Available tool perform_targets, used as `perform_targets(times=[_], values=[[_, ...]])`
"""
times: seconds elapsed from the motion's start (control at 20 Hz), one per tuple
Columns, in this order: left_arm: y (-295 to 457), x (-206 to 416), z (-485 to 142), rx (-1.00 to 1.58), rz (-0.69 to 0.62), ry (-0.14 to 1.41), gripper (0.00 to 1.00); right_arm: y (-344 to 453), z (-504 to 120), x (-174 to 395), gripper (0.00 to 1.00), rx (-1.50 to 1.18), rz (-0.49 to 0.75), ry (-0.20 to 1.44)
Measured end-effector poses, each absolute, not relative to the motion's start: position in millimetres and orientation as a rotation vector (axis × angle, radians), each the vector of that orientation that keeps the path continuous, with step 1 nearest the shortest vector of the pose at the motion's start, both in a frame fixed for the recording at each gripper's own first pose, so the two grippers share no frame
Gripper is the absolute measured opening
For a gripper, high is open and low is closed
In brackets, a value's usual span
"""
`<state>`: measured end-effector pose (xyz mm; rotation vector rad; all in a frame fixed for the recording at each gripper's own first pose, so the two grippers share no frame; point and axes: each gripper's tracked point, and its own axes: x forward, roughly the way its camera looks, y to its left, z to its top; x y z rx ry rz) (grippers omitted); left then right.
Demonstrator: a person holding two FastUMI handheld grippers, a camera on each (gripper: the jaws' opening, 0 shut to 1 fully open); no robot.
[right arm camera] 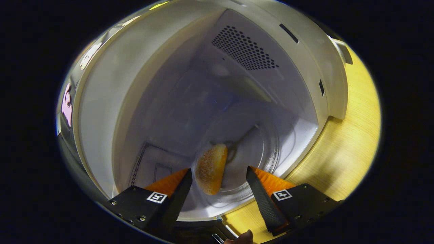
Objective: Open the microwave oven with the left hand, put the food in, and close the microwave oven.
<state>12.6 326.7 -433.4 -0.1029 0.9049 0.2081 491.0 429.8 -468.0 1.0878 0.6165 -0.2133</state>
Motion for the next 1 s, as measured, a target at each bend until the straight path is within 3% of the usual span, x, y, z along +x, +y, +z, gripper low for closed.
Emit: perform_targets(times=[0.5,0.55,0.6,0.65,0.7,0.75,0.8,1.0], values=[[359,36,-443,-0.147,0.167,0.83,0.82,421,-424,426,0.98,0.934,-0.058,0.683],[365,42,-445,-0.136,0.158,0.819,0.71,418,-417,414,0.98,0.908,-0.037,0.69],[373,48,-448,-0.124,0.151,0.807,0.82,414,-409,401,0.98,0.881,-0.018,0.694],[380,54,-453,-0.121,0.138,0.803,0.77,410,-401,388,0.98,0.854,0.007,0.699],[384,61,-458,-0.126,0.123,0.798,0.82,405,-395,373,0.98,0.82,0.023,0.709],[387,67,-465,-0.131,0.108,0.8,0.76,400,-387,359,0.98,0.789,0.042,0.712],[388,75,-472,-0.129,0.09,0.798,0.82,393,-377,345,0.98,0.759,0.056,0.707],[381,103,-498,-0.098,0.007,0.798,0.71,367,-349,289,0.97,0.669,0.115,0.697]])
